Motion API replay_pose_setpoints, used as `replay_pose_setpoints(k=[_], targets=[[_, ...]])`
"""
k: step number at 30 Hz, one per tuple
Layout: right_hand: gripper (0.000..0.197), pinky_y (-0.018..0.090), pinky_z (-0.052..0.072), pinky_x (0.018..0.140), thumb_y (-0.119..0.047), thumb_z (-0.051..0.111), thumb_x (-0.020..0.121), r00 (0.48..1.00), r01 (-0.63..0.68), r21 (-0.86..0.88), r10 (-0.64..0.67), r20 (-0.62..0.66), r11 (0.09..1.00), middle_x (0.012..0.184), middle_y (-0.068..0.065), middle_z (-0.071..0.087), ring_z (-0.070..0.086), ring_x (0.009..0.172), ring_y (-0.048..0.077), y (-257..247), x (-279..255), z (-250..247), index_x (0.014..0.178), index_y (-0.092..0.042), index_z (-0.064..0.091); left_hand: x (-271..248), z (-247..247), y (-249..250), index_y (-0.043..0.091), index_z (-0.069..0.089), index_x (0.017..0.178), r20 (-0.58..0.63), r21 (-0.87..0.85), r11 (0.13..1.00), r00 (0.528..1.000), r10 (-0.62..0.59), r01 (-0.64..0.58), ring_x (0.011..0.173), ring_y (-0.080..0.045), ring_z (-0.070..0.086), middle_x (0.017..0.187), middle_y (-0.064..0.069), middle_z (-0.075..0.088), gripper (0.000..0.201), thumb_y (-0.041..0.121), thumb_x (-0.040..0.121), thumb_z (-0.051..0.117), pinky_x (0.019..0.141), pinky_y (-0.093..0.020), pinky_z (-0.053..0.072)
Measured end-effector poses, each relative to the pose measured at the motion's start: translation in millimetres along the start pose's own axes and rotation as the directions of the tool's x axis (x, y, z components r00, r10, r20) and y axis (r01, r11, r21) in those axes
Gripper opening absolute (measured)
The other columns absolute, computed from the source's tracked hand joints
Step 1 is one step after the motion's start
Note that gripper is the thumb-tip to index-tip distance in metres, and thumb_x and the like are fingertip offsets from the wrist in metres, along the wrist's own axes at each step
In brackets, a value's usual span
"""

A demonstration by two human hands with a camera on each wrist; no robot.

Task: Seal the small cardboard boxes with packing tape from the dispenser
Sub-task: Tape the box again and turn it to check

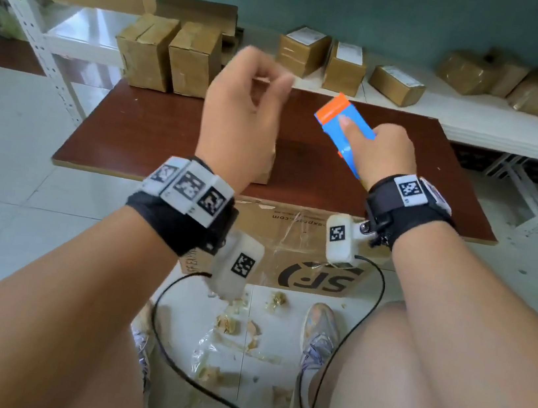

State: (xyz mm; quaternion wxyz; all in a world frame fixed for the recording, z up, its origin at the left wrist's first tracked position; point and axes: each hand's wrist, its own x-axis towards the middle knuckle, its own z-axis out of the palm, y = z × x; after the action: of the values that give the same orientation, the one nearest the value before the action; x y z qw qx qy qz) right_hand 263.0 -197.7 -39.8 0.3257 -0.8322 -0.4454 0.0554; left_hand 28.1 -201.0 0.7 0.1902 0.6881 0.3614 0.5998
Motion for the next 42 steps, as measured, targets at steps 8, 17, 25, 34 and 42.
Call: replay_pose_setpoints(k=[8, 17, 25, 34, 42], targets=[[0.06, 0.043, 0.039, 0.059, -0.062, 0.079, 0.084, 0.972, 0.094, -0.177, -0.052, 0.229, 0.98, 0.074, 0.007, 0.048, 0.05, 0.073, 0.03, -1.0, -1.5, 45.9, 0.077, -0.013, 0.045, 16.0, -16.5, -47.5, 0.026, 0.06, 0.093, 0.112, -0.074, 0.906, 0.906, -0.408, 0.417, 0.086, -0.013, 0.071, 0.09, 0.003, 0.072, 0.016, 0.025, 0.109, 0.059, 0.08, -0.036, 0.064], [0.048, 0.034, 0.062, 0.081, -0.062, 0.067, 0.096, 0.864, -0.193, 0.668, -0.198, 0.462, 0.719, 0.103, 0.0, 0.081, 0.076, 0.085, 0.015, -88.6, -50.4, 30.5, 0.111, -0.018, 0.078, 14.3, -31.9, -66.5, 0.019, 0.064, 0.096, 0.33, -0.071, 0.855, 0.821, -0.466, 0.514, 0.08, -0.001, 0.071, 0.084, 0.002, 0.07, 0.013, 0.024, 0.108, 0.063, 0.07, -0.023, 0.059], [0.016, 0.03, 0.063, 0.08, -0.013, 0.079, 0.094, 0.835, -0.142, 0.759, -0.336, 0.437, 0.635, 0.094, 0.012, 0.08, 0.075, 0.081, 0.017, -84.5, -62.1, 41.8, 0.107, -0.005, 0.076, 11.0, -35.2, -68.3, 0.011, 0.078, 0.105, 0.434, -0.112, 0.81, 0.762, -0.481, 0.576, 0.076, -0.012, 0.073, 0.081, -0.012, 0.071, 0.02, 0.025, 0.107, 0.064, 0.084, -0.039, 0.064], [0.01, 0.025, 0.062, 0.069, -0.013, 0.078, 0.096, 0.91, -0.167, 0.721, -0.177, 0.376, 0.673, 0.079, 0.005, 0.077, 0.071, 0.067, 0.009, -76.9, -54.2, 45.9, 0.096, -0.003, 0.077, 13.9, -24.2, -80.5, 0.02, 0.068, 0.141, 0.294, 0.21, 0.896, 0.849, -0.439, 0.39, 0.068, -0.002, 0.061, 0.08, -0.001, 0.067, 0.052, 0.042, 0.095, 0.079, 0.09, -0.03, 0.057], [0.013, 0.021, 0.056, 0.068, -0.032, 0.077, 0.097, 0.952, -0.201, 0.693, -0.027, 0.303, 0.693, 0.086, -0.005, 0.081, 0.069, 0.072, 0.004, -60.9, -35.6, 49.4, 0.091, -0.02, 0.078, 8.9, -8.6, -108.4, 0.019, 0.04, 0.163, 0.218, 0.342, 0.749, 0.728, -0.65, 0.567, 0.138, -0.023, 0.058, 0.153, -0.003, 0.059, 0.077, 0.047, 0.099, 0.072, 0.116, -0.04, 0.048]])
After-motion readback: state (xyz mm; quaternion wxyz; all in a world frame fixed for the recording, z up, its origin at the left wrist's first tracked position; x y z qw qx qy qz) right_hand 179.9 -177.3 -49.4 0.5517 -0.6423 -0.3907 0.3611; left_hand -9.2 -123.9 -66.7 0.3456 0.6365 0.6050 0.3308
